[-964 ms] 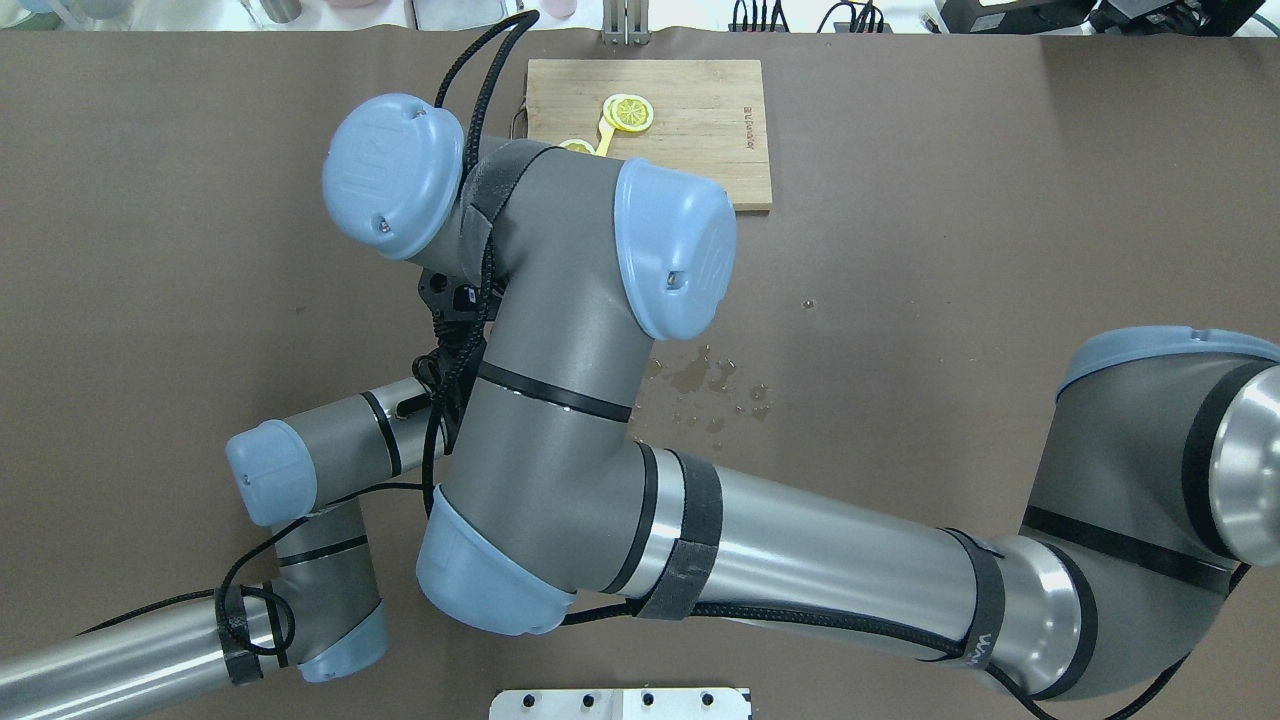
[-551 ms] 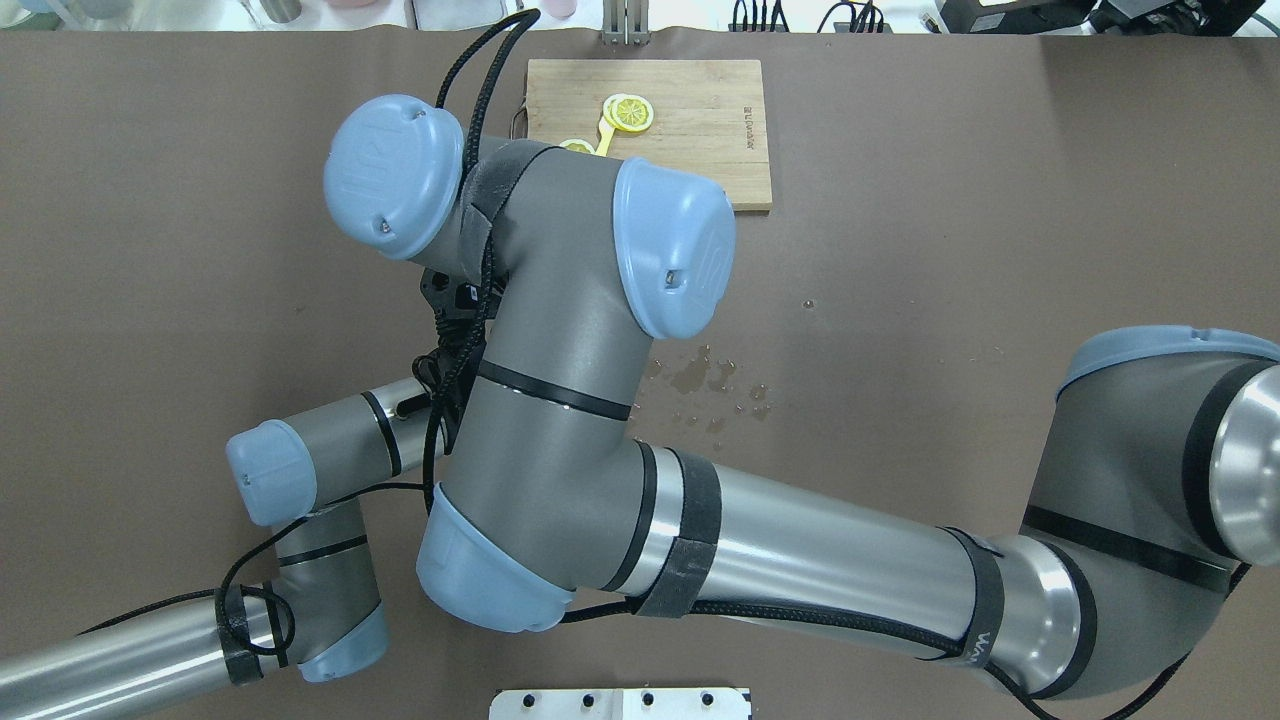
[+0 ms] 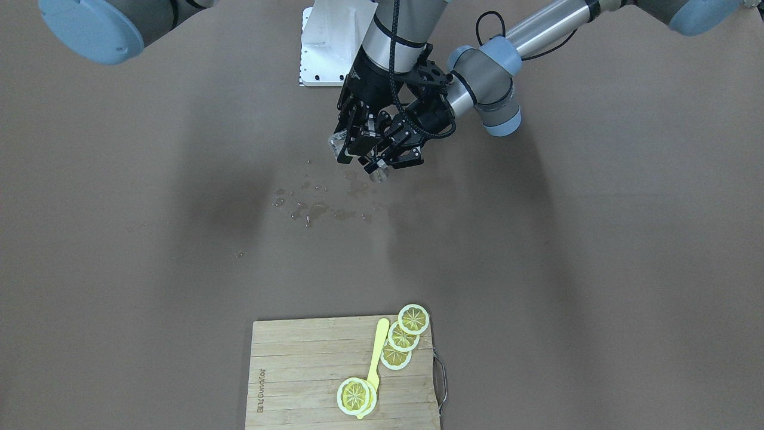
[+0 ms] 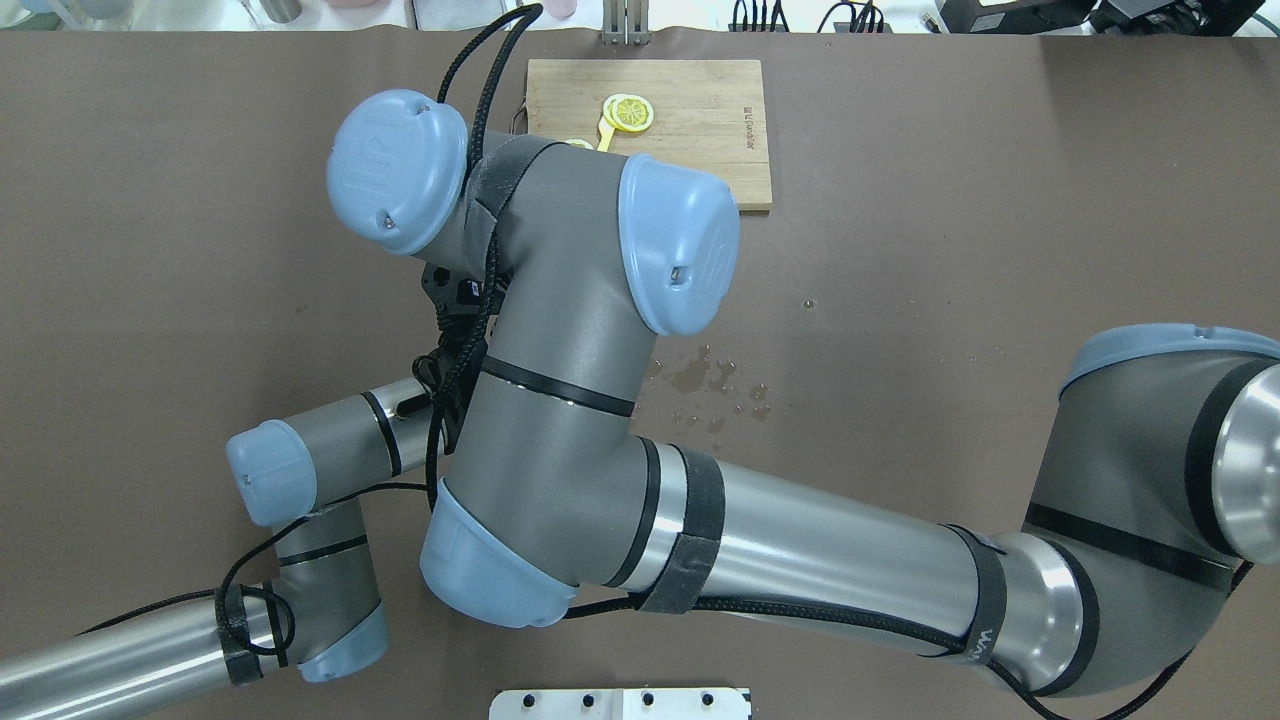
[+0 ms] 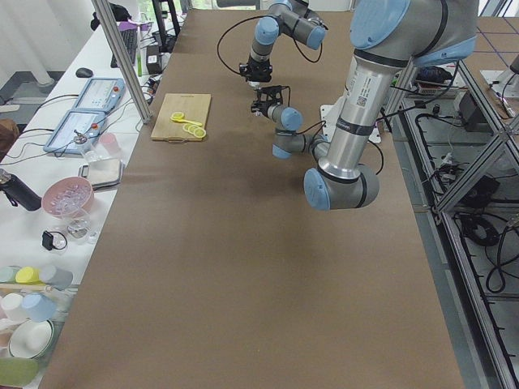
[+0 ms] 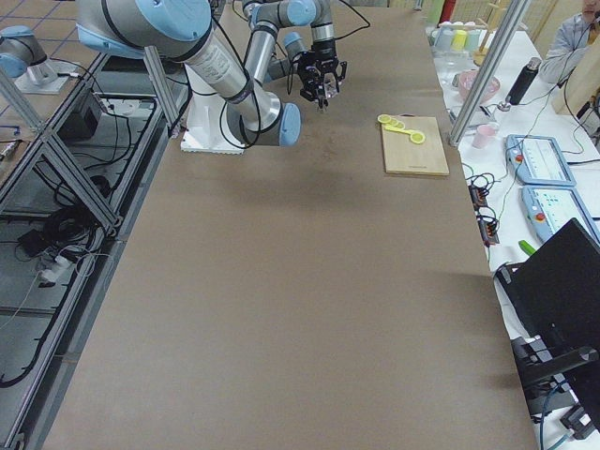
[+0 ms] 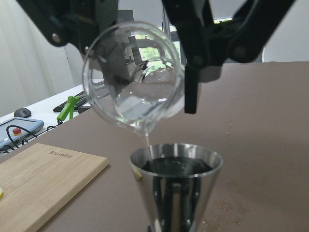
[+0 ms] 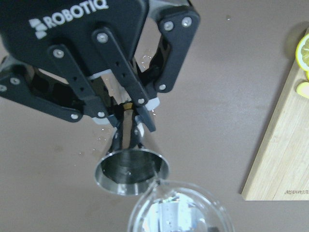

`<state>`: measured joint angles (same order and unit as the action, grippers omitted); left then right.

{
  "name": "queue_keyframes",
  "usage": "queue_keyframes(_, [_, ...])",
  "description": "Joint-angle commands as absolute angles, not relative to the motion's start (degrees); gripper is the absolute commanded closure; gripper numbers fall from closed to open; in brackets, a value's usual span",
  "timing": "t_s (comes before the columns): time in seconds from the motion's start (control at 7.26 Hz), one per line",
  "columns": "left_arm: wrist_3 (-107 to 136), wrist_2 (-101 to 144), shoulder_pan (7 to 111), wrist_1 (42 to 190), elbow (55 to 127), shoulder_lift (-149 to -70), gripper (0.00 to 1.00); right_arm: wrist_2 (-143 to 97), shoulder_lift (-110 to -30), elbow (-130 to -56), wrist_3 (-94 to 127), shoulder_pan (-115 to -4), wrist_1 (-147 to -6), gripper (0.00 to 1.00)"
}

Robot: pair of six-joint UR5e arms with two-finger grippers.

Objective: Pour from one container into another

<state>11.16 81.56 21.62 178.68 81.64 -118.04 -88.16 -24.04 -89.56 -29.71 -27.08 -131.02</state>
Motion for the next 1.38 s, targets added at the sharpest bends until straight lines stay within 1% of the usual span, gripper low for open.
queue_keyframes(0.0, [11.16, 81.56, 21.62, 178.68, 81.65, -118.04, 1.00, -88.85, -24.00, -89.91, -29.71, -27.94, -129.56, 1.00])
queue_keyframes(0.41, [11.16, 81.56, 21.62, 178.68, 81.65, -118.04, 1.00, -94.28, -24.87, -90.35, -29.71, -31.54, -124.65, 1.00])
queue_keyframes(0.96, [11.16, 81.47, 21.62, 178.59, 81.39, -118.04, 1.00, -103.96, -31.80, -93.16, -29.53, -38.57, -114.28, 1.00])
queue_keyframes(1.24, [11.16, 81.56, 21.71, 178.68, 81.73, -117.86, 1.00, -107.30, -33.30, -93.08, -29.36, -41.30, -110.93, 1.00])
